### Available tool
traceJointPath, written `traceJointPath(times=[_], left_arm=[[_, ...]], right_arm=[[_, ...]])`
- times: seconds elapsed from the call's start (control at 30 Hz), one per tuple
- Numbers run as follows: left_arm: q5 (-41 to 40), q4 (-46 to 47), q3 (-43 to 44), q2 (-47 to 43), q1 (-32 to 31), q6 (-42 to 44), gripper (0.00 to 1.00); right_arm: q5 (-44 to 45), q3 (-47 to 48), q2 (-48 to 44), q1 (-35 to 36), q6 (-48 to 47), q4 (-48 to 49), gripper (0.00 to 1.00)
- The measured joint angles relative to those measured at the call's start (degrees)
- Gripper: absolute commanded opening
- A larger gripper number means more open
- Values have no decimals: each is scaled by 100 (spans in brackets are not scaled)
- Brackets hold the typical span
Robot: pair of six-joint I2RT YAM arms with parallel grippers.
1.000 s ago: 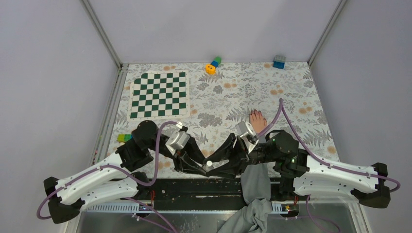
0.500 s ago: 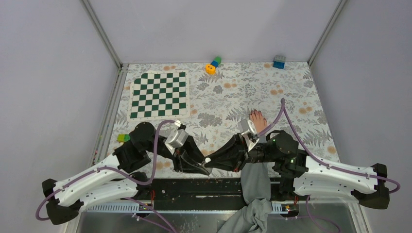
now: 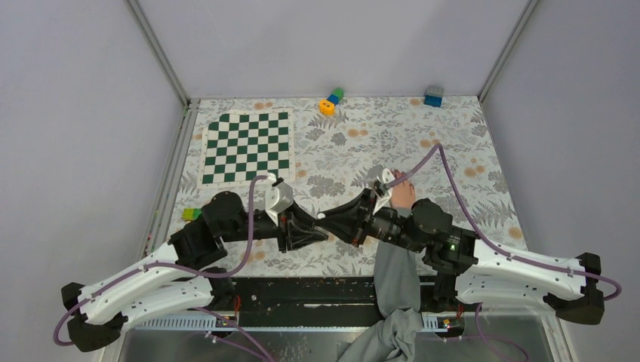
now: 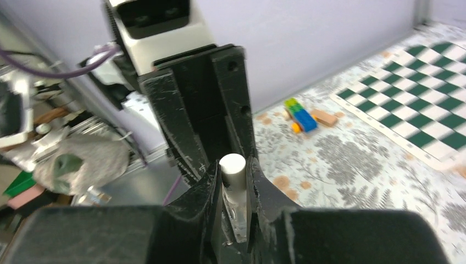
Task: Paint the nails
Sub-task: Screw the nail polish bottle, then place the nail polish bottle at the center of the board.
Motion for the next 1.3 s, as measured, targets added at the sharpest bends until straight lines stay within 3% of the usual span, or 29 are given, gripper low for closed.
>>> traceJointPath(times=[0.27,0.47,0.63,0.77,0.97,1.3], left_arm=[[-1923,-903,7,240,4,2,0],[-2594,-1528,35,817,9,205,0],[-2717,-1530,46,896,-46,308,0],[-2719,-1320,81,870,-92,415,0],[-2621,-1021,168,874,-205,553,0],[-2627,-1010,291,1023,-339,678,0]], right_arm=[[1775,527,822,-52,844,-1145,0],[2566,608,1469,-70,1700,-1786,1],[2667,608,1469,-68,1884,-1856,49],[2752,605,1279,-50,1810,-1956,65],[2752,605,754,-44,1687,-2114,66],[2612,754,638,-44,1508,-2564,55]])
